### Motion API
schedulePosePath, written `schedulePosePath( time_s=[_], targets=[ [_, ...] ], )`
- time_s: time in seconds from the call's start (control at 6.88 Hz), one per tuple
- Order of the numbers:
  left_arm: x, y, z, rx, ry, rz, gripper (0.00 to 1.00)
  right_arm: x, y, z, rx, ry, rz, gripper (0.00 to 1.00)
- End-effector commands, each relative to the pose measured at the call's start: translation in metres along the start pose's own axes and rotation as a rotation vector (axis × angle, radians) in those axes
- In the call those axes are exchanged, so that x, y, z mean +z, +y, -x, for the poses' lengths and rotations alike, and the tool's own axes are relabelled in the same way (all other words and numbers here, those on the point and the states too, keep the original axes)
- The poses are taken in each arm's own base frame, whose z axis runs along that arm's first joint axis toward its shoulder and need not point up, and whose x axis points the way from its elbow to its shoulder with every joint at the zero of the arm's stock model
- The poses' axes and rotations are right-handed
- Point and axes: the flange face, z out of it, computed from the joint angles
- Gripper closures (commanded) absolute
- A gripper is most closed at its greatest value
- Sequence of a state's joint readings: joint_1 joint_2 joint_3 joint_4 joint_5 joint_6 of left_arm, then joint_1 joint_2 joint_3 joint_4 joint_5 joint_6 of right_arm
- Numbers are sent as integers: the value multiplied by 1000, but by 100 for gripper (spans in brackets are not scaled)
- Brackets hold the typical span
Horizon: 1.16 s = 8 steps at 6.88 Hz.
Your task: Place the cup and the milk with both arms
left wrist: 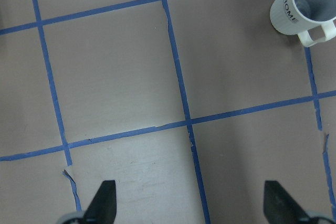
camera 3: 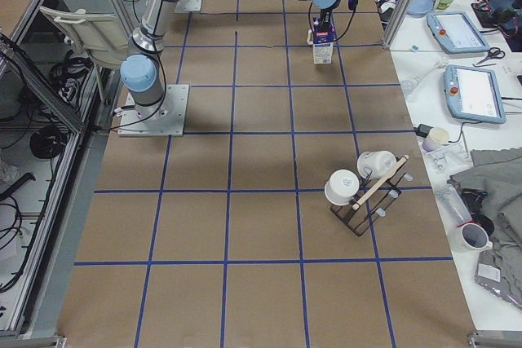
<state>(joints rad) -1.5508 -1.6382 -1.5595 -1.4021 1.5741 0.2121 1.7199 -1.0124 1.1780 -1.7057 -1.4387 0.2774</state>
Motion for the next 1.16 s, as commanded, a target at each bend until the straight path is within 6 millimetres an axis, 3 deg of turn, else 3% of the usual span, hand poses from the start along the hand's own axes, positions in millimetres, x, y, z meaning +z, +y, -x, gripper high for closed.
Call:
schedulePosePath(
  time_s=[0.0,0.29,0.44,0.58,0.73,0.87,1.02],
  targets=[
    [1,0,0,0,1,2,0,8,-2,7,6,-6,-2,72],
    [2,1,0,0,1,4,0,21,-6,10,-19,-5,-4,65],
    [1,1,0,0,1,2,0,25,-7,10,-24,-3,0,49],
    [2,0,0,0,2,2,0,26,-7,10,-26,-1,1,21],
    [2,0,0,0,1,2,0,22,-7,9,-28,8,-11,0],
    [2,1,0,0,1,4,0,-20,5,11,-39,-6,-67,0],
    [2,1,-1,1,1,4,0,-74,30,8,-48,-17,-131,0]
  ],
)
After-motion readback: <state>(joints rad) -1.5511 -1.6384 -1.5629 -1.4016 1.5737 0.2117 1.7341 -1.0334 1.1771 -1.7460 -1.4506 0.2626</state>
